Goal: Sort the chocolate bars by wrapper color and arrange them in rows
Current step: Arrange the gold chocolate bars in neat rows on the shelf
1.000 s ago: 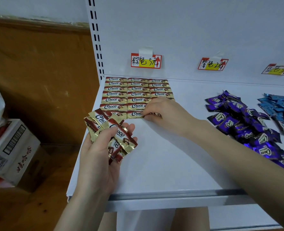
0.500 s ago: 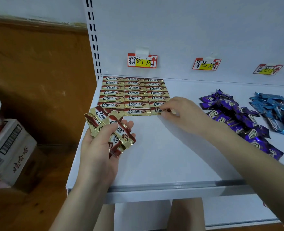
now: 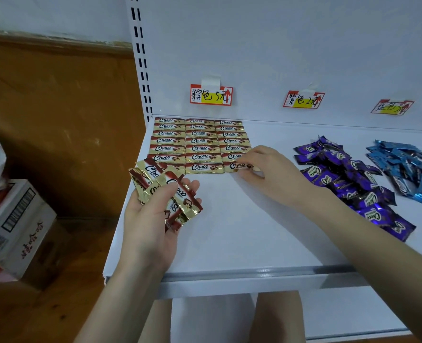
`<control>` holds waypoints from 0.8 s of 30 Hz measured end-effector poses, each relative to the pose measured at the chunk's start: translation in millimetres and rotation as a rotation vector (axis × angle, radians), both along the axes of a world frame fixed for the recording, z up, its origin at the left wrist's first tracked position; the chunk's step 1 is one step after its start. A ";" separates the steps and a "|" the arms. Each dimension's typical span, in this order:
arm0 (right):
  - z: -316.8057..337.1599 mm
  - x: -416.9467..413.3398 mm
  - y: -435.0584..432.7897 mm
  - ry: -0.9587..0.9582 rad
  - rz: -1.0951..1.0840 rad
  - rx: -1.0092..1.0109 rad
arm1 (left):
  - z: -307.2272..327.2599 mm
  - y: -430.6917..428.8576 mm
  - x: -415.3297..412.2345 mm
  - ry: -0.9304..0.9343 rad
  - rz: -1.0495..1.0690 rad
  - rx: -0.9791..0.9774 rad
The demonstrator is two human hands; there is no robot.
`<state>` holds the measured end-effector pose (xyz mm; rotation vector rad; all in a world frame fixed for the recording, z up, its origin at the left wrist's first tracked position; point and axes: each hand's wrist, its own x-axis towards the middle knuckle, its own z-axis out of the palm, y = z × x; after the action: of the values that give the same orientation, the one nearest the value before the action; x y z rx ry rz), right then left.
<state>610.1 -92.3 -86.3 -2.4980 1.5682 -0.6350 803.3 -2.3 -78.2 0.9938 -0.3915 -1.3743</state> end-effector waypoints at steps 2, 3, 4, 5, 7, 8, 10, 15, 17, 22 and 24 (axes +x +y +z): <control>10.1 8.4 8.5 -0.125 -0.028 -0.014 | 2.1 0.1 0.1 0.008 -0.015 -0.020; 16.5 14.7 15.0 -0.220 -0.028 0.002 | 3.7 0.3 -0.4 0.016 -0.025 -0.037; 23.1 22.4 22.9 -0.329 -0.012 0.040 | 5.8 0.8 -1.0 0.025 -0.034 -0.059; 29.4 31.2 31.9 -0.429 0.015 0.089 | 8.3 1.4 -1.7 0.034 -0.040 -0.083; 36.7 48.4 50.2 -0.564 0.079 0.180 | 13.8 3.4 -3.5 0.064 -0.048 -0.144; 37.3 55.9 57.9 -0.607 0.105 0.214 | 16.0 4.7 -4.1 0.079 -0.052 -0.179; 36.8 67.7 69.6 -0.690 0.115 0.271 | 19.2 8.1 -3.9 0.095 -0.055 -0.236; 36.6 74.5 80.1 -0.766 0.115 0.304 | 17.7 19.7 7.5 0.064 -0.042 -0.280; 38.3 71.7 79.9 -0.721 0.124 0.295 | 15.8 22.3 14.2 0.016 -0.027 -0.284; 32.4 69.5 80.3 -0.543 0.133 0.224 | 8.5 25.7 23.6 -0.103 0.014 -0.262; 26.4 72.9 83.5 -0.379 0.167 0.000 | 5.8 25.9 25.2 -0.087 0.045 -0.240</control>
<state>683.0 -8.9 -59.9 -2.3004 1.2109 -1.0083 828.5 23.7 -72.4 0.8604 -0.5818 -1.2146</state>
